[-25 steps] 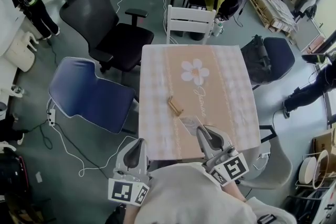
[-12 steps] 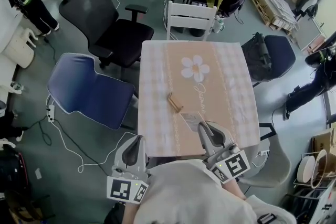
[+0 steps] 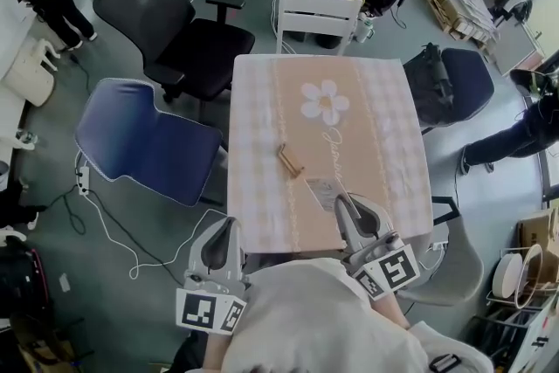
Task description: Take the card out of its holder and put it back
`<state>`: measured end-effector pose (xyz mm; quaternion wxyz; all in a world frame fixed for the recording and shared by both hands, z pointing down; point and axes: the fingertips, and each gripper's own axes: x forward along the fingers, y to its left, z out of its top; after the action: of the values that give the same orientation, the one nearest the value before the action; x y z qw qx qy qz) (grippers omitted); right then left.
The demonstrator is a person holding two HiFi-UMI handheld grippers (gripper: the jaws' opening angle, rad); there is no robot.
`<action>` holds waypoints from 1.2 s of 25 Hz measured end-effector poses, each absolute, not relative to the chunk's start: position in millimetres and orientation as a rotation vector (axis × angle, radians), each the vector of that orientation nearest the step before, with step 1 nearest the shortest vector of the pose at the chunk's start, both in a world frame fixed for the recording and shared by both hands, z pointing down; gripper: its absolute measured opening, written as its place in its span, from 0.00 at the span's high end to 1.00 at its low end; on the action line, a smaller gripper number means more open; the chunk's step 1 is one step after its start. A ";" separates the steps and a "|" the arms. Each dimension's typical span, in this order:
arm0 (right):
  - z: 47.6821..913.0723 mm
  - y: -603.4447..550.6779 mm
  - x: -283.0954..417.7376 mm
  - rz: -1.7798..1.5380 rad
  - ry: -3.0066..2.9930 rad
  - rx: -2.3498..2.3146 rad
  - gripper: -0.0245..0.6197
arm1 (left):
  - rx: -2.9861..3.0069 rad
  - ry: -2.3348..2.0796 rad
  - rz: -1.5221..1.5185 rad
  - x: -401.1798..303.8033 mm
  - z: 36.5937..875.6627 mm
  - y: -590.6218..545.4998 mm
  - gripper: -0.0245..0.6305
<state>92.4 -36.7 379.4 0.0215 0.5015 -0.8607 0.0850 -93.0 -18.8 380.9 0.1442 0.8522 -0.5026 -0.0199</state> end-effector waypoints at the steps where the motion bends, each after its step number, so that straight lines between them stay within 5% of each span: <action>1: 380.5 -37.0 93.2 0.266 -2.665 1.555 0.94 | 2.456 -1.446 -0.056 -92.4 381.4 -19.4 0.96; 30: 423.0 -114.8 106.2 0.327 -2.631 1.551 0.94 | 2.354 -1.506 -0.014 -101.2 398.1 -37.0 0.96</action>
<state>106.2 -114.8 423.0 0.0352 0.5046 -0.8560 0.1065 -101.2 -37.0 398.1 0.1729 0.8297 -0.5308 -0.0048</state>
